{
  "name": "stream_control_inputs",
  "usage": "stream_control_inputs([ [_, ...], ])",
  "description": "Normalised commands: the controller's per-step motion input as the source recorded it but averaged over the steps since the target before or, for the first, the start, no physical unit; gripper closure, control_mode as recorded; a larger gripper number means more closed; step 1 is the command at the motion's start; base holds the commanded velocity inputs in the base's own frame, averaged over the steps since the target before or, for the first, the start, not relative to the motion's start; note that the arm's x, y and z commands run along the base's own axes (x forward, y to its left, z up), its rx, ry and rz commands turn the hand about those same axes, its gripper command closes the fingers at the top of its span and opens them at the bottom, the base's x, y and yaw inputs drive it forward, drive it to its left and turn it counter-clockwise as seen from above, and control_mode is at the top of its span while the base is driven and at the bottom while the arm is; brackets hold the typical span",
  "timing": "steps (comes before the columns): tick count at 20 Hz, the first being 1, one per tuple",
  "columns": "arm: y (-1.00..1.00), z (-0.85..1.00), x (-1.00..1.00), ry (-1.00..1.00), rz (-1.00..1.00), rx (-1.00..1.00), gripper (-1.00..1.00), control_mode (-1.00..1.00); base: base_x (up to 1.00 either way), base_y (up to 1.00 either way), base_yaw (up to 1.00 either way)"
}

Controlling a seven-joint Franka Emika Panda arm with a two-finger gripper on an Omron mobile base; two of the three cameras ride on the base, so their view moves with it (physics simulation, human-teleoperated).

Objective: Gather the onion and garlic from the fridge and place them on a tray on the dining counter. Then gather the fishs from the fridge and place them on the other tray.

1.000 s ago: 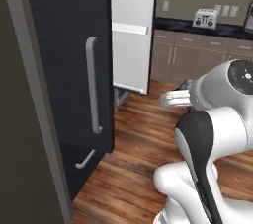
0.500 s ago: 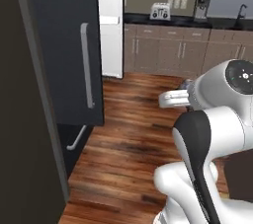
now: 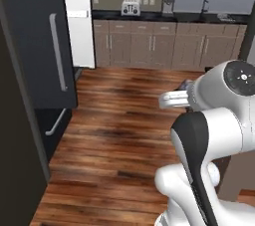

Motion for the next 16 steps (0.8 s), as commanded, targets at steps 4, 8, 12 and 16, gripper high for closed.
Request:
stream_control_inputs([
  [4,0.00,0.00,0.00,0.00,0.00,0.00,1.00,1.00,-0.70,-0.84,-0.13],
  [8,0.00,0.00,0.00,0.00,0.00,0.00,1.00,1.00,-0.60,-0.89,-0.13],
  [12,0.00,0.00,0.00,0.00,0.00,0.00,1.00,1.00,-0.54,-0.87,-0.13],
  [16,0.00,0.00,0.00,0.00,0.00,0.00,1.00,1.00,-0.39,-0.94,-0.13],
])
